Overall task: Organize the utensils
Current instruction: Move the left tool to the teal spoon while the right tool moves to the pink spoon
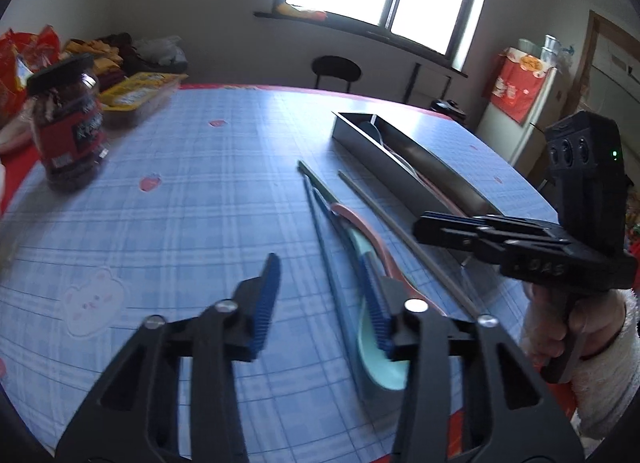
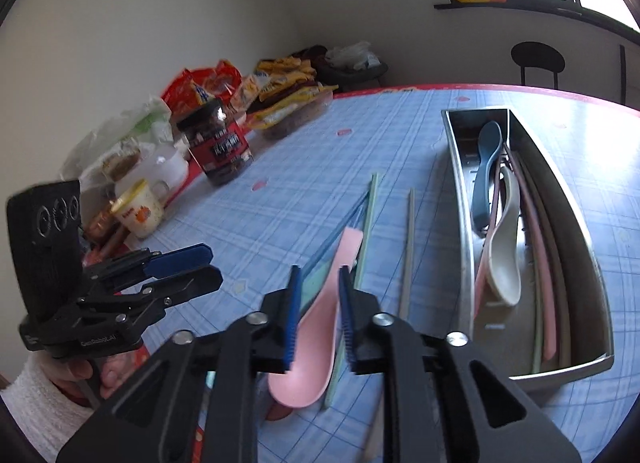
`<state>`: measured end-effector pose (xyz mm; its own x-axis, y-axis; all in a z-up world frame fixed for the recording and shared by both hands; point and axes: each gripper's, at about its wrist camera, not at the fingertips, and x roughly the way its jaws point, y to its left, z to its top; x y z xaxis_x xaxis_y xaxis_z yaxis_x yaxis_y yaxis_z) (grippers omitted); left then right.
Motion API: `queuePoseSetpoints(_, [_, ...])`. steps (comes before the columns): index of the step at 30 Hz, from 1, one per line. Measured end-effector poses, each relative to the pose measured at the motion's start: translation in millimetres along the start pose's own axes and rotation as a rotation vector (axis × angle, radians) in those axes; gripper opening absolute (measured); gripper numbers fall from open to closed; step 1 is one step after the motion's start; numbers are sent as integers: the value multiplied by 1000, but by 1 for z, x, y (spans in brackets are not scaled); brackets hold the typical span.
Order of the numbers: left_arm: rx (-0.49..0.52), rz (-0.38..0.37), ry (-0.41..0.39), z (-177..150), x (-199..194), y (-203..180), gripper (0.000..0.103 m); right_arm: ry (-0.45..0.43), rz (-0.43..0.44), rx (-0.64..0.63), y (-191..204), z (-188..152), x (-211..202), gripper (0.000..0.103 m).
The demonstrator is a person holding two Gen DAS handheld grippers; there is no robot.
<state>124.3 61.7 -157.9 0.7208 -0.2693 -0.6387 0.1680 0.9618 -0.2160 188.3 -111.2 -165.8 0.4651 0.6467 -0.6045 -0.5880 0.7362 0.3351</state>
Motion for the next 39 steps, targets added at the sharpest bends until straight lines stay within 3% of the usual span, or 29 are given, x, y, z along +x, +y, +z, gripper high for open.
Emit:
queuePoseSetpoints(1, [10,-8,16,0,4,-2,29,12,-21,-18,6,-3,3,13])
queuePoseSetpoints(7, [8,-57,46,-3,9,4,29,80,-96,-38,10,-14,17,12])
queuePoseSetpoints(22, [-24,-168,69,-7,18,13,29,158,-42,-37,10,-11,39,14])
queuePoseSetpoints(25, [-10,-165,81,-8,20,8,29,171,-32,-31,10,-11,42,19])
queuePoseSetpoints(39, [-18,-152,114,-9,27,7,29,179,-31,-74,16,-11,46,21])
